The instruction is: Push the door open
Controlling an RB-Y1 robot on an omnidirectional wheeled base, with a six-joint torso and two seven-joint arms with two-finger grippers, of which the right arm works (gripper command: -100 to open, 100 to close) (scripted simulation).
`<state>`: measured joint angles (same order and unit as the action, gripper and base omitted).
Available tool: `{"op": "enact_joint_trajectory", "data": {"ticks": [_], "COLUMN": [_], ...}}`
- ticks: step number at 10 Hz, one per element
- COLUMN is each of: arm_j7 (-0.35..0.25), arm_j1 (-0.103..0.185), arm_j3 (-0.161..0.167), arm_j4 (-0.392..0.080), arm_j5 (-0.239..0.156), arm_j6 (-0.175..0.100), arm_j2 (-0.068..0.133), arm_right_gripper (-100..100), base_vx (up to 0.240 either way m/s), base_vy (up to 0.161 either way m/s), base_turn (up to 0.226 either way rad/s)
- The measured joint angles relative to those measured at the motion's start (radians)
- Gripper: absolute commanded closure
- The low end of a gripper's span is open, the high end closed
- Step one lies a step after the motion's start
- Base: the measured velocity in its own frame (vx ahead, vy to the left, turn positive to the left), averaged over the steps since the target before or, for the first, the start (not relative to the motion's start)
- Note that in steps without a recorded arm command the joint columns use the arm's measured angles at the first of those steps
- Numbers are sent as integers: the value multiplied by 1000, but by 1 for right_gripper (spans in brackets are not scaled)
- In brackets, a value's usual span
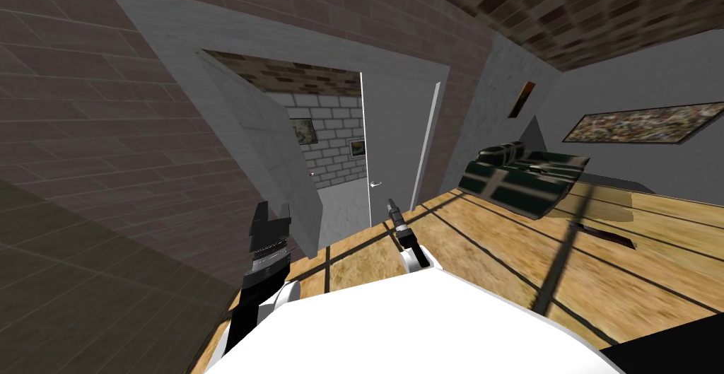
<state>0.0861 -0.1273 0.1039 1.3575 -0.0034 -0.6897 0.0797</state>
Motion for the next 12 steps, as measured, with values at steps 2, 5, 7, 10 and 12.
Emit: {"op": "enact_joint_trajectory", "data": {"ticks": [2,5,7,10,12], "arm_j7": [-1,-8,-12,-21,-27], "arm_j1": [32,63,74,114,132], "arm_j3": [4,11,15,17,21], "arm_j4": [-71,-150,-182,-269,-325], "arm_j5": [-4,-10,-13,-20,-24], "arm_j6": [-11,-19,-19,-37,-47], "arm_j2": [-7,-12,-14,-16,-20], "arm_right_gripper": [-100,-100,-100,-100,-100], "base_vx": [101,88,62,89,90], "base_vy": [-82,-83,-41,-65,-69], "base_turn": [28,27,8,25,24]}}
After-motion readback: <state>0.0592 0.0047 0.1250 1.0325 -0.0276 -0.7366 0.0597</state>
